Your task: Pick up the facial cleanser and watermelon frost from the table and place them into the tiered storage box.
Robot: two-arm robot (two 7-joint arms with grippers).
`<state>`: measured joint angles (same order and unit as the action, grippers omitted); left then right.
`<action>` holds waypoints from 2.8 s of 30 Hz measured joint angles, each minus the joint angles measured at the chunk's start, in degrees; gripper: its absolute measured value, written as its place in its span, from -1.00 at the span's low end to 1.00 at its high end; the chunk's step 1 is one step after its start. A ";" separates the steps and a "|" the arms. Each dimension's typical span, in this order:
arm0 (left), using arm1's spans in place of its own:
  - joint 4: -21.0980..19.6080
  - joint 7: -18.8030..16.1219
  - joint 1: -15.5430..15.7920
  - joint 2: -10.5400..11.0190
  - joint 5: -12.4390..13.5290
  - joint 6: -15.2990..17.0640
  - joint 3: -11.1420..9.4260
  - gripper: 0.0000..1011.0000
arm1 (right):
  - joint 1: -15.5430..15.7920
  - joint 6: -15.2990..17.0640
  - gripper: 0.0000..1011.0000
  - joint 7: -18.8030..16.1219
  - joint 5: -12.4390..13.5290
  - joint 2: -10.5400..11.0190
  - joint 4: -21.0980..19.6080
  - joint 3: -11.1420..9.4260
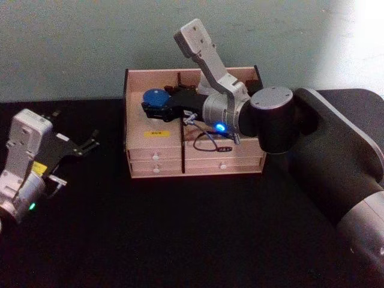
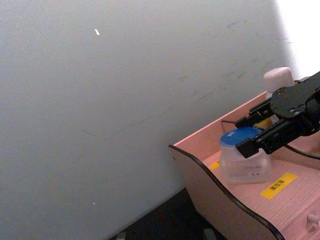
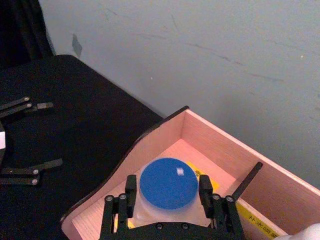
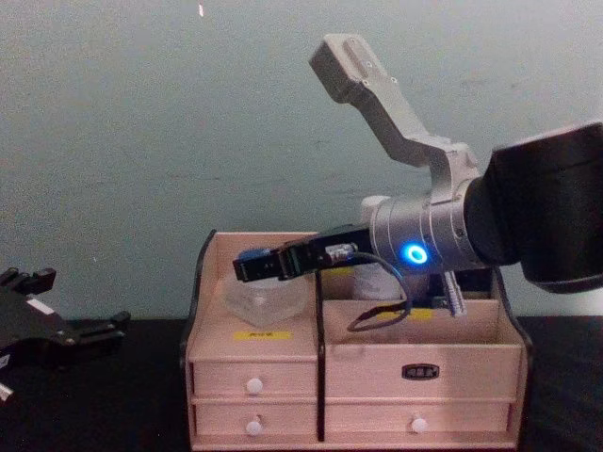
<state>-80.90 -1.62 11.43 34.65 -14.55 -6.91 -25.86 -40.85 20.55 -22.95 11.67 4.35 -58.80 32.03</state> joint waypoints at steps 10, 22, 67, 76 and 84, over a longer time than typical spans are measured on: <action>0.00 0.00 0.00 0.00 0.00 0.00 0.00 0.98 | 0.00 0.03 0.98 0.01 0.13 0.00 -0.05 0.00; 0.00 0.00 0.00 0.00 0.00 0.00 0.00 0.98 | 0.36 -0.05 0.98 -0.12 0.44 0.13 -0.71 -0.38; 0.00 0.00 0.00 0.00 0.00 0.00 0.00 0.98 | 13.53 -9.41 0.98 12.99 6.67 8.78 -17.05 -18.03; 0.00 0.00 0.00 0.00 0.00 0.00 0.00 0.98 | 15.91 -13.08 0.98 16.03 4.05 8.81 -14.97 -20.79; 0.00 0.00 0.00 0.00 0.00 0.00 0.00 0.98 | 17.29 -15.62 0.98 18.66 1.30 7.71 -12.70 -21.68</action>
<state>-80.90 -1.62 11.43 34.64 -14.55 -6.91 -25.86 -23.56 4.93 -4.29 12.98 12.06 -71.50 10.35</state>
